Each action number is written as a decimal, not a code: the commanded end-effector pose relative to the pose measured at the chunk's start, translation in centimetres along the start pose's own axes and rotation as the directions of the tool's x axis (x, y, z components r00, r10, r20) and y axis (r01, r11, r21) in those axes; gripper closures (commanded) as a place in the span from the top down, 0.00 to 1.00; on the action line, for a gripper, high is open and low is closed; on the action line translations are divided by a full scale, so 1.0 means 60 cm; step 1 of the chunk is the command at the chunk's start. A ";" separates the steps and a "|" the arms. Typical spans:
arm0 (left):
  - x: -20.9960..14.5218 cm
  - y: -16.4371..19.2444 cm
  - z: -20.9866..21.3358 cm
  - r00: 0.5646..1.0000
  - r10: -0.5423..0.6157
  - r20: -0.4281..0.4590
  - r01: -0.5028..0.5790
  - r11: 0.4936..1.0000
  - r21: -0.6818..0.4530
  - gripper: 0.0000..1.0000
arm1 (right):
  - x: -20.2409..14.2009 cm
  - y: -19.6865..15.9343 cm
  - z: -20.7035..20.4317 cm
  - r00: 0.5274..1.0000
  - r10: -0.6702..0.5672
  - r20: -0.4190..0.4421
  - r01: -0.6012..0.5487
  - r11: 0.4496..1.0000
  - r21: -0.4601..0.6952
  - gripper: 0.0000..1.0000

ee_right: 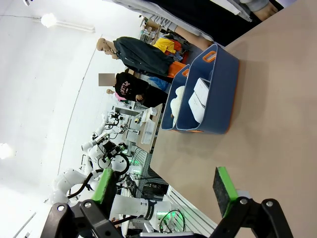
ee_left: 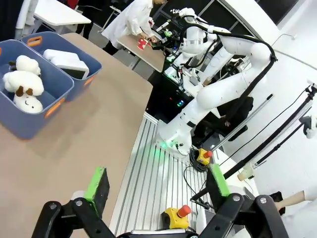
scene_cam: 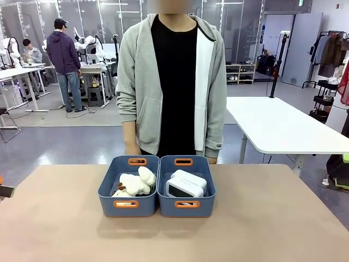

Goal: Sort the digital clocks into the basket.
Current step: Pick up the Digital clock from the table and place it into the empty Plastic storage basket.

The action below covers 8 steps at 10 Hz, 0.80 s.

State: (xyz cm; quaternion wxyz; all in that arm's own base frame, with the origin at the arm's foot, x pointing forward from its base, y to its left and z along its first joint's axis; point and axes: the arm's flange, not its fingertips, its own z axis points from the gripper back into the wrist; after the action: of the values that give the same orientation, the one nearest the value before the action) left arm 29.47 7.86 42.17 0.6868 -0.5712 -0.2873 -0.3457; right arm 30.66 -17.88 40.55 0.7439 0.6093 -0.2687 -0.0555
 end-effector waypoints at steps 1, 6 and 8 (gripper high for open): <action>0.008 0.001 -0.010 1.000 -0.012 -0.001 0.012 1.000 -0.010 1.00 | -0.002 0.004 0.002 1.000 0.003 -0.006 -0.003 1.000 0.002 1.00; 0.008 0.001 -0.010 1.000 -0.012 -0.001 0.012 1.000 -0.010 1.00 | -0.002 0.004 0.002 1.000 0.003 -0.006 -0.003 1.000 0.002 1.00; 0.008 0.001 -0.010 1.000 -0.012 -0.001 0.012 1.000 -0.010 1.00 | -0.002 0.004 0.002 1.000 0.003 -0.006 -0.003 1.000 0.002 1.00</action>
State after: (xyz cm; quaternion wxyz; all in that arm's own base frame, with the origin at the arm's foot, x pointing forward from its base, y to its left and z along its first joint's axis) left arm 29.62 7.32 42.17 0.6859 -0.5718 -0.2812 -0.3515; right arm 30.66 -17.88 40.55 0.7439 0.6093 -0.2687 -0.0555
